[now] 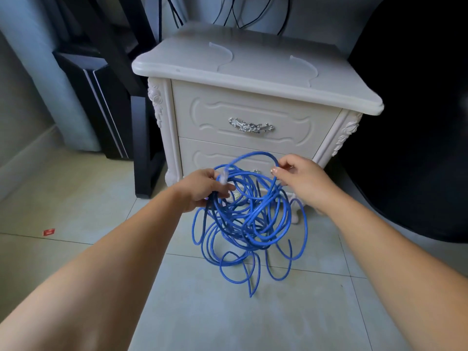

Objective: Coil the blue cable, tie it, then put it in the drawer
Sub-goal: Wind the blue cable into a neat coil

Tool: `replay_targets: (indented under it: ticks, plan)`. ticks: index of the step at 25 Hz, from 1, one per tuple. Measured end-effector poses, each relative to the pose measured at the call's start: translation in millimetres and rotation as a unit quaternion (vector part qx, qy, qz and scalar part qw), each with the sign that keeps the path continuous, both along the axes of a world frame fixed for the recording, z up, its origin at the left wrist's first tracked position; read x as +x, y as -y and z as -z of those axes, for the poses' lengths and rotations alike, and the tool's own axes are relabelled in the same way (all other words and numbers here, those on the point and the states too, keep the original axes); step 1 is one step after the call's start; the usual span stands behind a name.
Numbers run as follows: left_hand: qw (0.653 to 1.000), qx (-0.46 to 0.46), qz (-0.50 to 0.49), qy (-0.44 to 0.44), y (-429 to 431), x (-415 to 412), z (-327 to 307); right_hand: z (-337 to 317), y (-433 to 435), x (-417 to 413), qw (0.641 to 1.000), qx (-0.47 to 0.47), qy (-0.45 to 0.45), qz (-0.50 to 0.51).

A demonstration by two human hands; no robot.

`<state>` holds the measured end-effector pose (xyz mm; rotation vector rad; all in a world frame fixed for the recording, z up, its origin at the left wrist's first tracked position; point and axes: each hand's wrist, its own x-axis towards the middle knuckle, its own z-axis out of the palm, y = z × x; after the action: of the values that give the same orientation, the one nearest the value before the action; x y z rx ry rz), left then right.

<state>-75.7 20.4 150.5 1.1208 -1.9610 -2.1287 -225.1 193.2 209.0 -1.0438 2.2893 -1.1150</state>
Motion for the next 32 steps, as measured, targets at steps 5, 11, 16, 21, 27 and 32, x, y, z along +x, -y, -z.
replay_targets:
  ticks: [5,11,16,21,27,32]
  plan:
    - [0.977,-0.176,0.075,0.095,9.8,5.2,-26.7,1.7,-6.7,3.0,0.984,-0.108,0.134,0.039]
    - [0.966,-0.212,0.094,-0.111,-33.6,-13.6,-98.1,-10.7,2.3,12.9,0.987,-0.122,0.099,0.047]
    - [0.892,-0.443,0.083,-0.049,-41.5,-22.5,-94.9,-22.0,9.1,32.8,0.991,-0.1,0.088,-0.004]
    - [0.894,-0.433,0.033,-0.107,-55.8,-8.4,-113.9,-32.8,-8.4,36.1,0.991,-0.057,0.113,-0.044]
    - [0.965,-0.127,-0.102,-0.203,-68.7,12.9,-134.8,-39.2,-38.3,53.8,0.972,-0.131,0.195,-0.016]
    - [0.967,0.014,-0.107,-0.231,-80.9,41.0,-133.6,-50.5,-41.7,72.7,0.932,-0.216,0.289,0.018]
